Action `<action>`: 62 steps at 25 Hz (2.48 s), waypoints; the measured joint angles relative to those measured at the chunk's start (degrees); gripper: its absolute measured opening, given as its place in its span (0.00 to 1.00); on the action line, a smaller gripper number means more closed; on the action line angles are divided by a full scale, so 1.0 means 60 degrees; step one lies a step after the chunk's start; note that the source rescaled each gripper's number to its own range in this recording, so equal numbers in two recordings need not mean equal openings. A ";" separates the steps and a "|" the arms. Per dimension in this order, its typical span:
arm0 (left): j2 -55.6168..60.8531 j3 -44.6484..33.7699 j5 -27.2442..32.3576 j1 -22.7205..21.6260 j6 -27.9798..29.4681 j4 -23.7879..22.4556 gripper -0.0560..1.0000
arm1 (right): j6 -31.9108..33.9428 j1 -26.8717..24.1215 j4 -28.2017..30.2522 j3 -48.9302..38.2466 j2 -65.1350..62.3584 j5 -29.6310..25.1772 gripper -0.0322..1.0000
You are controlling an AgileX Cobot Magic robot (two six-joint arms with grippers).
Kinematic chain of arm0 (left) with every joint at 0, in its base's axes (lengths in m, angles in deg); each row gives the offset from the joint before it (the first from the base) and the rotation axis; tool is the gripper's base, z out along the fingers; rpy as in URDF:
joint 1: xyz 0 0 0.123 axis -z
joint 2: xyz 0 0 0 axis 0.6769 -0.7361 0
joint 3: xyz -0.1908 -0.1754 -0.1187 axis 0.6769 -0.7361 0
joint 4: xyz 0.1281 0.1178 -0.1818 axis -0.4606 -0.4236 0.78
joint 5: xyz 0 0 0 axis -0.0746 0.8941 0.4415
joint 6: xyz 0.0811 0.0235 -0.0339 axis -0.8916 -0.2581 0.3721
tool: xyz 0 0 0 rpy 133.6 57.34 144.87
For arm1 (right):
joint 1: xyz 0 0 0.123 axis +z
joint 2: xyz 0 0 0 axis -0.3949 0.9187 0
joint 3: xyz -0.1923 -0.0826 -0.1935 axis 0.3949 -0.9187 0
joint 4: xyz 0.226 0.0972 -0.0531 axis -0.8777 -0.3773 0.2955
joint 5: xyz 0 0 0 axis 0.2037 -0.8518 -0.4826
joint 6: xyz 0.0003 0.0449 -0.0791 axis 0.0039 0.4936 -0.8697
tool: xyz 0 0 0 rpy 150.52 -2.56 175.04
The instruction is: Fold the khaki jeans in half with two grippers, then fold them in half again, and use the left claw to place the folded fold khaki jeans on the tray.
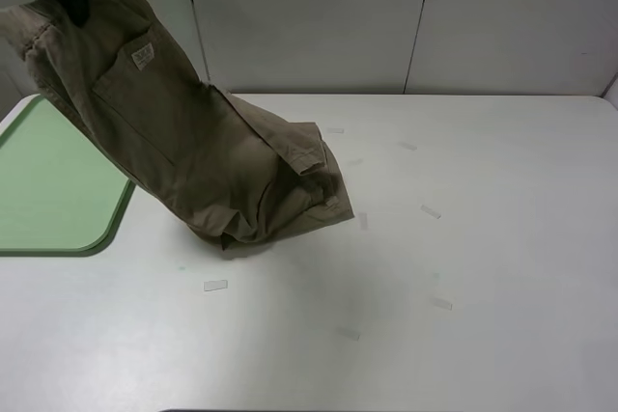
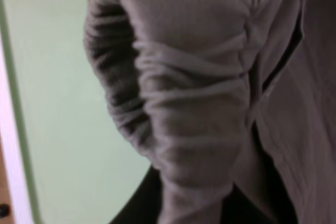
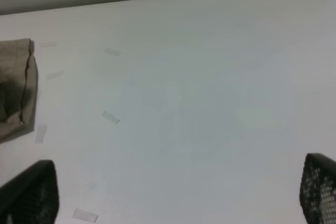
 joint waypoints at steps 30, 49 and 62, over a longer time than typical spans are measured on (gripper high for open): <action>-0.3023 -0.0043 -0.3016 0.2804 0.3161 0.1326 0.10 | 0.0000 0.0000 0.0000 0.0000 0.0000 0.0000 1.00; -0.3743 -0.0043 -0.4242 0.3236 0.3746 0.2129 0.88 | 0.0000 0.0000 -0.0063 0.0000 0.0000 0.0000 1.00; -0.2794 0.1673 -0.1552 0.3225 0.3728 0.1164 1.00 | 0.0000 0.0000 -0.0063 0.0000 0.0000 0.0000 1.00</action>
